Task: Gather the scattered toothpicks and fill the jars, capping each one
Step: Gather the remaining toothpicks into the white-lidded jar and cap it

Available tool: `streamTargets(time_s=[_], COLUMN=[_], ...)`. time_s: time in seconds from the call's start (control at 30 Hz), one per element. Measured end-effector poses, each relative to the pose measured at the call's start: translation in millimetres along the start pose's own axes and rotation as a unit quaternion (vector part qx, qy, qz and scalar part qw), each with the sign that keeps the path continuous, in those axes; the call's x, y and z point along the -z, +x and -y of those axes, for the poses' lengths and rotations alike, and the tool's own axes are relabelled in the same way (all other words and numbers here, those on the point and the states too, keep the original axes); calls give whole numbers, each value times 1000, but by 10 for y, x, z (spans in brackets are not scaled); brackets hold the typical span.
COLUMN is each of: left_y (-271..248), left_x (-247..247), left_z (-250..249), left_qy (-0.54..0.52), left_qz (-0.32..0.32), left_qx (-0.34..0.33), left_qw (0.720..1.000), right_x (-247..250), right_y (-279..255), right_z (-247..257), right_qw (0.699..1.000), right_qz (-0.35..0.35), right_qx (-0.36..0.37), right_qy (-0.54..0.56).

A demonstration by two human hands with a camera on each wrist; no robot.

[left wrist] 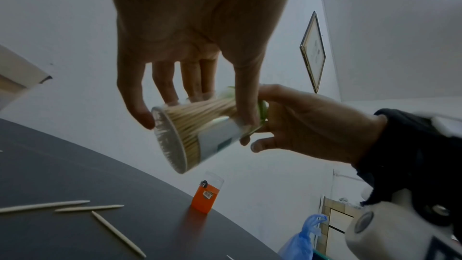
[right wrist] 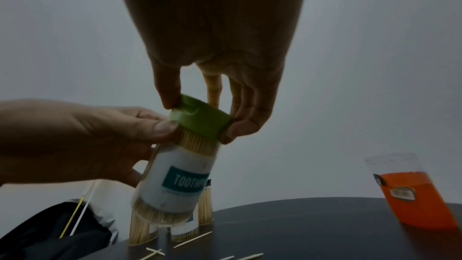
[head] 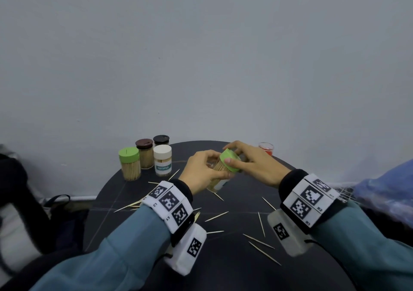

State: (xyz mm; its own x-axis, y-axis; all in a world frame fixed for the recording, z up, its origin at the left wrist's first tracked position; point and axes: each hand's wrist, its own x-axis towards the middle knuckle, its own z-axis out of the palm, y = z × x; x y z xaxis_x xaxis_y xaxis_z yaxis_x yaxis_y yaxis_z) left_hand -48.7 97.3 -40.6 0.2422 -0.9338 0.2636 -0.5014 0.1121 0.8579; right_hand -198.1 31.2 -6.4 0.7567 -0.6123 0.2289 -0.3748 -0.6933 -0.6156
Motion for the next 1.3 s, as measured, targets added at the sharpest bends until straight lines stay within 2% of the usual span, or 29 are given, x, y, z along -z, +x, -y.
streamTargets(time_s=[0.2,0.43,0.63,0.67,0.73,0.8,0.9,1.07,1.3], left_y=[-45,-60,-45,-38,-33,-17,6,108,139], left_x=[18,40,160,203,310,439,645,938,1052], left_z=[39,63,56,71,117,196,328,537,704], left_qy=[38,88,61,57,59,71,134,196,254], left_qz=[8,-9,-13,-23,-52,-85,-119,-180,-179], left_qx=[-19,-44,-42,-37,-22,-4,18,81,138], left_qw=[999,995,997,997,997,994,984,961,940], right_x=[-36,-169,-185,-189,-205,-235,-303,-395,-463], right_y=[29,47,-37,-50,-75,-91,-117,-133,-105], right_z=[62,77,3,-41,-132,-213,-303,-392,-405], right_qw=[998,996,996,995,989,968,945,934,930], right_qz=[43,27,26,38,93,162,219,252,253], right_qx=[-26,-70,-78,-86,-88,-83,-86,-89,-78], right_qy=[-43,-44,28,19,-70,-172,-226,-236,-254])
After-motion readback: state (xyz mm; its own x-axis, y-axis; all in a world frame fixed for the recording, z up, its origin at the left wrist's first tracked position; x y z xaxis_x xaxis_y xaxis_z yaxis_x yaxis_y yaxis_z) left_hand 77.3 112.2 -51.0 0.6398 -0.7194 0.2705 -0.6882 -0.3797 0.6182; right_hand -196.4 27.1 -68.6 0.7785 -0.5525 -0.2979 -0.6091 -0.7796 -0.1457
